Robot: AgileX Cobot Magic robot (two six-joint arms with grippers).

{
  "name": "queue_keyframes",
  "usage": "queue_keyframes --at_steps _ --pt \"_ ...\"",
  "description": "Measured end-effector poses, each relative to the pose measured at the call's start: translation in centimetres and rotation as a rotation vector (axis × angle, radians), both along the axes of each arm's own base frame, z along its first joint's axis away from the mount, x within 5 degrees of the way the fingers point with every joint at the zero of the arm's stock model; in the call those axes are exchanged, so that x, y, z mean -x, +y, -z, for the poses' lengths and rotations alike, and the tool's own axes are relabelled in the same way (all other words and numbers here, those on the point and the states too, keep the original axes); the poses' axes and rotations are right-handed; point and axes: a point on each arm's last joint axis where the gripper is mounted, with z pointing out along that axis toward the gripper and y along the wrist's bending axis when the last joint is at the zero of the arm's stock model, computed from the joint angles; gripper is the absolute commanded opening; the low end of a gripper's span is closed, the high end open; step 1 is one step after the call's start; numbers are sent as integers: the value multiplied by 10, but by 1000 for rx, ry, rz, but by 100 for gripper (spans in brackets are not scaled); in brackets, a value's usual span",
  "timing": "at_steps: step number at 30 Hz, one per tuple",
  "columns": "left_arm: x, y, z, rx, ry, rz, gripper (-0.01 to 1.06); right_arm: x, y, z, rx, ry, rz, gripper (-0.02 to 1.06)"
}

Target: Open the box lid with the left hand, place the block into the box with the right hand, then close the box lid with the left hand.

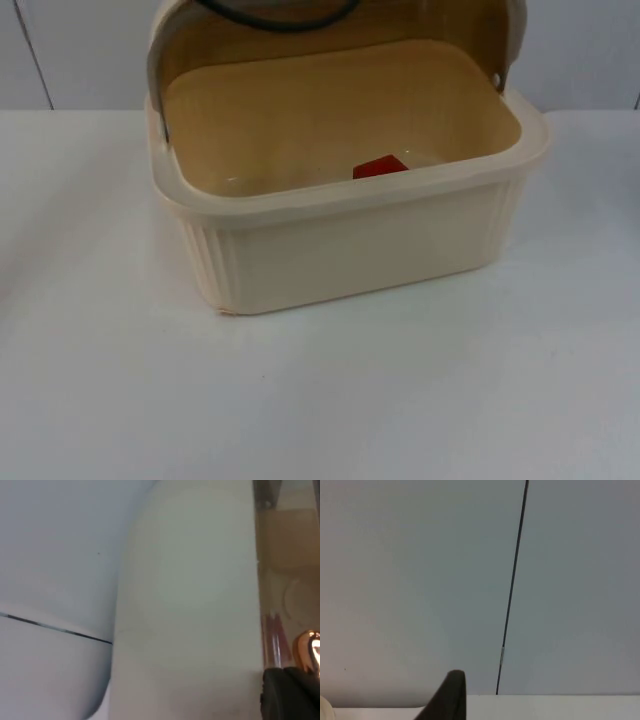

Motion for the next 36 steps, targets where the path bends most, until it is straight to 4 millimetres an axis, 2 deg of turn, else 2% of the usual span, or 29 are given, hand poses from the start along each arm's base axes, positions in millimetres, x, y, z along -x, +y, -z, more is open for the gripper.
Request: queue_keyframes --at_steps 14,24,29,30,34,35,36 --pt "19 -25 3 32 131 -28 0 0 0 0 -2 3 1 105" --pt "26 -25 13 -7 131 -48 0 0 0 0 -4 3 2 105" --pt "57 -28 39 -79 112 -4 0 0 0 0 -4 3 2 105" --pt "57 -28 39 -79 112 -4 0 0 0 0 -4 3 2 105" --pt "87 -28 74 -181 57 46 0 0 0 0 -4 3 2 105" --pt "87 -28 74 -181 57 46 0 0 0 0 -4 3 2 105" --pt "93 -26 82 -202 30 55 0 0 0 0 -4 3 2 105"
